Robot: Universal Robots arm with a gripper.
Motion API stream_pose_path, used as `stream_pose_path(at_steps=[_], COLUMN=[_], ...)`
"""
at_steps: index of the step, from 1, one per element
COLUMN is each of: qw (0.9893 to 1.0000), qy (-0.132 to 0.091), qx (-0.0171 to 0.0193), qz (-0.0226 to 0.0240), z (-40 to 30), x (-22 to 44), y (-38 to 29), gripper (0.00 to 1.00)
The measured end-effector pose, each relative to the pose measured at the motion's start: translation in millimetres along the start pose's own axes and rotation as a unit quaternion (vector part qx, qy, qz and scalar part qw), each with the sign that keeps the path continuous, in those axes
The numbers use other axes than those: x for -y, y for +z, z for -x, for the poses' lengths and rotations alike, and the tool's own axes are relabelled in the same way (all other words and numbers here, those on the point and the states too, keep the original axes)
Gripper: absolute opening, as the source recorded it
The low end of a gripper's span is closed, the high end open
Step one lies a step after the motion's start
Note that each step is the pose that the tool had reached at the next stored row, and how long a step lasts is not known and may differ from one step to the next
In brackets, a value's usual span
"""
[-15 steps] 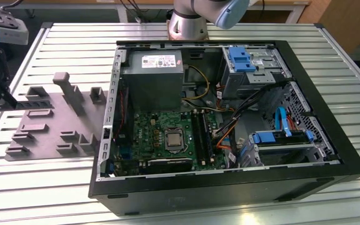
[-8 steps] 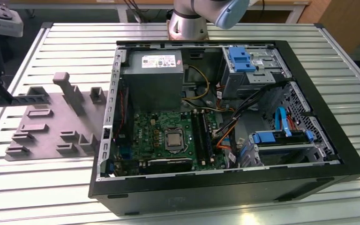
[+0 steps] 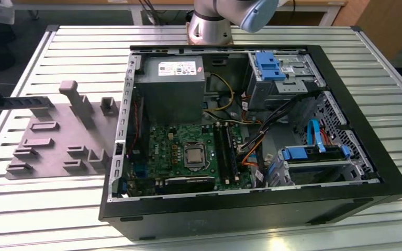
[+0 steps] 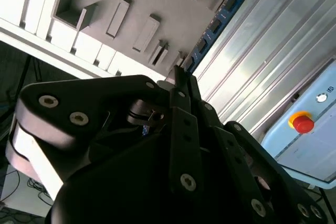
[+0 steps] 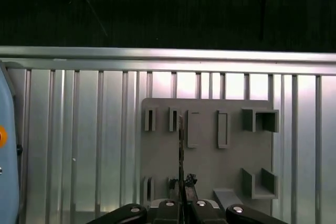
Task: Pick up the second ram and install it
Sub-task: 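Pick up the second ram and move it above second insertion slot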
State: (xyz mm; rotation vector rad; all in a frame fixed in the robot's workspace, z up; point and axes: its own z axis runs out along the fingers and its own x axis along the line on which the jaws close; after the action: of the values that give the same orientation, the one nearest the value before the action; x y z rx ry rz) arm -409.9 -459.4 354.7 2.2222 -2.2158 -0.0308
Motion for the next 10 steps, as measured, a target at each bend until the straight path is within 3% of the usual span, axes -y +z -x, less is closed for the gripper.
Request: stream_pose_path(at_steps=[7,10], qw=[1.0000,1.0000], qy=[0.000,0.000], qx=[0.0000,0.0000], qz=[0.0000,-0.0001], z=[0.2,0.3], x=[-0.4,-0.4], y=[-22.1,-25.7], gripper=[0.14,0.14])
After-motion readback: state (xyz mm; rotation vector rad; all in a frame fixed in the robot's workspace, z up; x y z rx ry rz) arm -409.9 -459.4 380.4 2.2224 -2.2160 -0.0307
